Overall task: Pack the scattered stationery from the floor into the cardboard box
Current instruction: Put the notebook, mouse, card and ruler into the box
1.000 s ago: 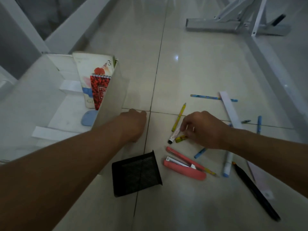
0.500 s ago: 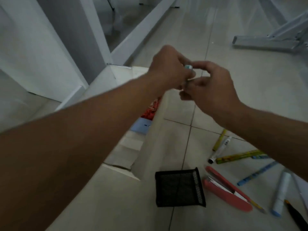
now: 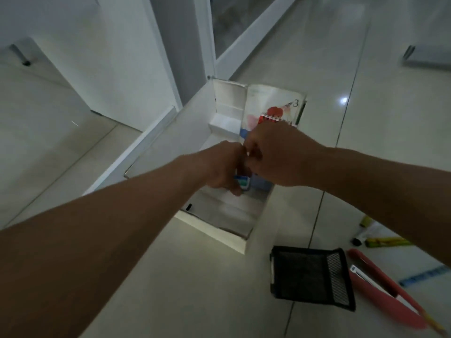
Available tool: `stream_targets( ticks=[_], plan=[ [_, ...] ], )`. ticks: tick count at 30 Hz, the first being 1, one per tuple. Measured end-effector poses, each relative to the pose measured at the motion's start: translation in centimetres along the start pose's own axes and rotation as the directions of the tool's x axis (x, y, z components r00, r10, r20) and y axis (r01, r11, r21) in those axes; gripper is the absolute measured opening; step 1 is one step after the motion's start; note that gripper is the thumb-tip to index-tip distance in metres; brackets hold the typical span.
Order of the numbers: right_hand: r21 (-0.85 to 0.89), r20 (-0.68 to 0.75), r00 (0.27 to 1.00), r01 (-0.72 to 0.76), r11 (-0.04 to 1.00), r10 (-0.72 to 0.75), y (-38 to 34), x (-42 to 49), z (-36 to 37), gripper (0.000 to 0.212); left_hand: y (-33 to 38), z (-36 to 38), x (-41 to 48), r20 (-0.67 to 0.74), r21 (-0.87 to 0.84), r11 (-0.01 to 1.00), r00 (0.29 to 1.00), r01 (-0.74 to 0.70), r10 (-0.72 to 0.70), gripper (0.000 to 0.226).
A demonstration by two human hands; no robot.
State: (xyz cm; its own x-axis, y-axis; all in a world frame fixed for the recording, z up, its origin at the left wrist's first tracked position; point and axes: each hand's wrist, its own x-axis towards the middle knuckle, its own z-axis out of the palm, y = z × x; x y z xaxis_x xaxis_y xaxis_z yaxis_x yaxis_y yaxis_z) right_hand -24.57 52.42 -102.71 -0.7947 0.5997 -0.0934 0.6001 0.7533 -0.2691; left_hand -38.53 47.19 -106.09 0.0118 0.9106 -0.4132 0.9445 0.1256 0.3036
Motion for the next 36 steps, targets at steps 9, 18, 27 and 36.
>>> stream_targets(
  ticks=[9,18,27,36],
  plan=[
    [-0.240,0.195,0.975,-0.058,0.969,0.106,-1.7,1.0,-0.3,0.038,-0.4,1.0,0.2,-0.035,-0.137,0.986,0.995,-0.098,0.094,0.048],
    [-0.296,0.219,0.973,-0.007,0.955,0.075,-2.1,0.3,-0.5,0.038,-0.3,1.4,1.4,-0.097,-0.168,0.982,0.989,0.091,-0.109,0.033],
    [-0.306,0.222,0.971,-0.021,0.952,0.093,-2.1,0.3,-0.2,0.048,1.2,1.7,0.8,-0.103,-0.162,0.986,0.993,0.048,-0.066,0.046],
    [-0.244,0.163,0.980,-0.072,0.967,0.114,-2.1,-0.4,-0.4,0.048,1.0,2.0,1.0,-0.085,-0.206,0.976,0.993,0.063,-0.082,0.050]
  ],
)
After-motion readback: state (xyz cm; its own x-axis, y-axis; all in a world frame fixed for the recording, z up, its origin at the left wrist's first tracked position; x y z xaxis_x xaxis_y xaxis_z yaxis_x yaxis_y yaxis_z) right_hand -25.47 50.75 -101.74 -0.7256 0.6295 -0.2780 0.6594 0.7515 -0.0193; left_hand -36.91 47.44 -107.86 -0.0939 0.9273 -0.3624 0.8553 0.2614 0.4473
